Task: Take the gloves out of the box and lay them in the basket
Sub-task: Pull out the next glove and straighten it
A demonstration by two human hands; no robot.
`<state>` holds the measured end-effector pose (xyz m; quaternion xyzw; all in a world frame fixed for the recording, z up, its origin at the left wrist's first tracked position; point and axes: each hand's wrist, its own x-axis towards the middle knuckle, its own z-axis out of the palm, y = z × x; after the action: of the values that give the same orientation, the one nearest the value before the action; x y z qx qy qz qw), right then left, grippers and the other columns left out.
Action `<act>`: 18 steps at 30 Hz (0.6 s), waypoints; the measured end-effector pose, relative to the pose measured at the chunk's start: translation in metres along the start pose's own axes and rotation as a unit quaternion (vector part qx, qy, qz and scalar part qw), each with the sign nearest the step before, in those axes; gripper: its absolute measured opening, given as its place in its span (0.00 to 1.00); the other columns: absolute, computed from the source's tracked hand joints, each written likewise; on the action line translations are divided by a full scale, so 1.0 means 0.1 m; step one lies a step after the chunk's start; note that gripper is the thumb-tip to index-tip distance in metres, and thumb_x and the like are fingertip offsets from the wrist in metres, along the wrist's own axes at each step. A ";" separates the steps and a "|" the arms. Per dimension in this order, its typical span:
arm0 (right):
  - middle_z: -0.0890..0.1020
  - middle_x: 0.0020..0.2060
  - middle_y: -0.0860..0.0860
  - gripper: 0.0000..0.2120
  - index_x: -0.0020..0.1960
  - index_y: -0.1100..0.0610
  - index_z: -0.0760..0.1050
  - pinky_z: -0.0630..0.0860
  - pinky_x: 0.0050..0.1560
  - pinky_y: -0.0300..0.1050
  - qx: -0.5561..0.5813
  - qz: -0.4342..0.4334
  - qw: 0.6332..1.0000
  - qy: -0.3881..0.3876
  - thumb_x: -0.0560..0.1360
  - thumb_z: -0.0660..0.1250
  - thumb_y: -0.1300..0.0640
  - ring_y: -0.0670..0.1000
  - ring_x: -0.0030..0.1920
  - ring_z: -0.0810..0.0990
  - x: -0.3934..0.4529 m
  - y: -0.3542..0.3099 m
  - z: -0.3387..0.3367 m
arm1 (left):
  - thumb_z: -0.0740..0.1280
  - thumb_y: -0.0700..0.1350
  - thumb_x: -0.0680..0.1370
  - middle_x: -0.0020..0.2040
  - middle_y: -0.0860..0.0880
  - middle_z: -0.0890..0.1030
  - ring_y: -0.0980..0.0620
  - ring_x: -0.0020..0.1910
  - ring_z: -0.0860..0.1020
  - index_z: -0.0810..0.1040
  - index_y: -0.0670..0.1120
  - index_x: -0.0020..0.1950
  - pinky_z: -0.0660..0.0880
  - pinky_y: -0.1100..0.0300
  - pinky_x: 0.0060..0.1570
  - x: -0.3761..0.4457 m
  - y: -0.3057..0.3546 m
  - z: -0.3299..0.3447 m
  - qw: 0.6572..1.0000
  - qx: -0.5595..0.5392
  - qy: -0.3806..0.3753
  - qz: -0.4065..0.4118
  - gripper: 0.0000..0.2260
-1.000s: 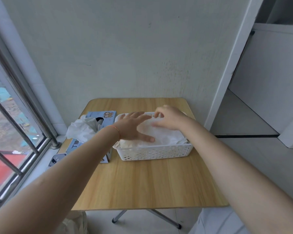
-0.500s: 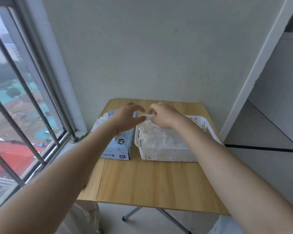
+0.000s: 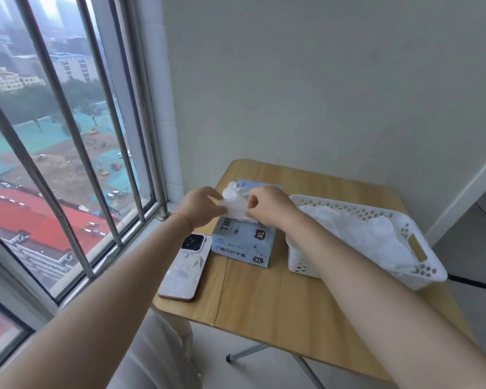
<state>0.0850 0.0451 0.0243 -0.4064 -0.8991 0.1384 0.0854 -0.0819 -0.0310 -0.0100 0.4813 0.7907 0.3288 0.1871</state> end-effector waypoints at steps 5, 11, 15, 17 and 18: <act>0.82 0.43 0.48 0.08 0.46 0.56 0.80 0.79 0.47 0.48 0.065 0.017 0.995 0.075 0.77 0.62 0.58 0.50 0.44 0.80 0.03 0.12 -0.15 | 0.72 0.53 0.76 0.43 0.50 0.81 0.55 0.38 0.76 0.81 0.45 0.49 0.70 0.63 0.34 0.05 0.06 0.02 0.997 -0.059 0.044 0.016 0.12; 0.81 0.41 0.49 0.09 0.45 0.58 0.77 0.71 0.37 0.40 0.208 0.048 0.970 0.120 0.78 0.58 0.59 0.48 0.40 0.77 0.05 0.19 -0.29 | 0.72 0.54 0.75 0.40 0.52 0.80 0.54 0.39 0.77 0.81 0.47 0.47 0.72 0.62 0.40 0.03 0.17 0.11 0.992 -0.115 0.031 0.042 0.11; 0.80 0.41 0.55 0.09 0.45 0.60 0.73 0.77 0.43 0.48 0.338 0.072 0.925 0.158 0.78 0.56 0.59 0.55 0.42 0.79 0.04 0.17 -0.32 | 0.72 0.49 0.75 0.41 0.52 0.81 0.54 0.38 0.77 0.81 0.48 0.45 0.74 0.62 0.40 0.03 0.22 0.11 0.988 -0.129 0.056 0.063 0.05; 0.78 0.41 0.55 0.07 0.45 0.60 0.71 0.75 0.42 0.47 0.392 0.072 0.895 0.199 0.78 0.56 0.59 0.54 0.41 0.77 0.03 0.16 -0.42 | 0.71 0.47 0.76 0.41 0.52 0.80 0.55 0.38 0.75 0.81 0.48 0.45 0.72 0.62 0.39 0.03 0.25 0.08 0.988 -0.128 0.061 0.062 0.04; 0.78 0.42 0.55 0.06 0.45 0.59 0.70 0.74 0.42 0.48 0.419 0.071 0.879 0.215 0.77 0.56 0.59 0.53 0.41 0.76 0.04 0.15 -0.48 | 0.70 0.47 0.77 0.40 0.53 0.79 0.55 0.37 0.75 0.81 0.48 0.45 0.71 0.62 0.38 0.03 0.26 0.08 0.989 -0.120 0.056 0.058 0.04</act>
<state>0.1060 0.0659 0.0646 -0.4152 -0.6853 0.4171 0.4290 -0.0619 -0.0169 0.0023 0.4812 0.7256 0.4581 0.1793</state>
